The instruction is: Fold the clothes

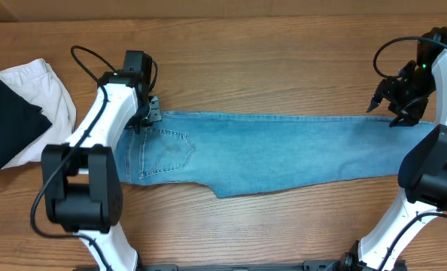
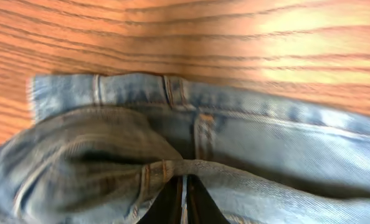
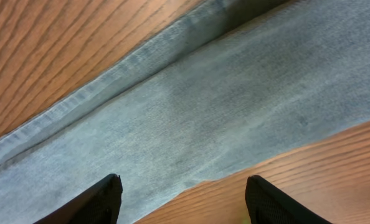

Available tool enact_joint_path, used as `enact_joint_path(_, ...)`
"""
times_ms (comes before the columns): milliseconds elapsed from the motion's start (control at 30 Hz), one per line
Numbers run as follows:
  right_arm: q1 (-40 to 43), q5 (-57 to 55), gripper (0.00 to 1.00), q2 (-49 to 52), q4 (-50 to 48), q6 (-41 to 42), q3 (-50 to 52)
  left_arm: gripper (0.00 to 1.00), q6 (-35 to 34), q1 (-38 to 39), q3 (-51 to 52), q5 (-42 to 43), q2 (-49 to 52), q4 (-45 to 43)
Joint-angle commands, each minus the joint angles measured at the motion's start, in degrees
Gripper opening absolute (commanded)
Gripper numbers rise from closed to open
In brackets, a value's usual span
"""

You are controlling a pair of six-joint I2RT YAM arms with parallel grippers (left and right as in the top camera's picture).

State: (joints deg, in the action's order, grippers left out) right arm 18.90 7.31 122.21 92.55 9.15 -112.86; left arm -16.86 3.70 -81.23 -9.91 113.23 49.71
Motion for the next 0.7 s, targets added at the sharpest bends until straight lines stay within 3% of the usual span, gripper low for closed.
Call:
enact_joint_path(0,-0.2,0.8,0.67,-0.3,-0.1,-0.2,0.3,0.07,-1.2,-2.9,0.9,-2.4,6.6,-0.6)
enact_joint_path(167,-0.2,0.7,0.67,-0.3,0.1,-0.2,0.3,0.04,-1.0,-5.5,0.9,-1.6,11.2,-0.5)
enact_joint_path(400,0.1,0.2,0.69,-0.3,0.3,-0.2,0.3,0.04,1.5,-6.9,-3.1,-1.7,8.1,1.7)
enact_joint_path(667,1.6,-0.2,0.70,-0.3,0.5,-0.2,0.3,0.07,1.2,-7.6,-15.2,-2.7,-1.7,16.4)
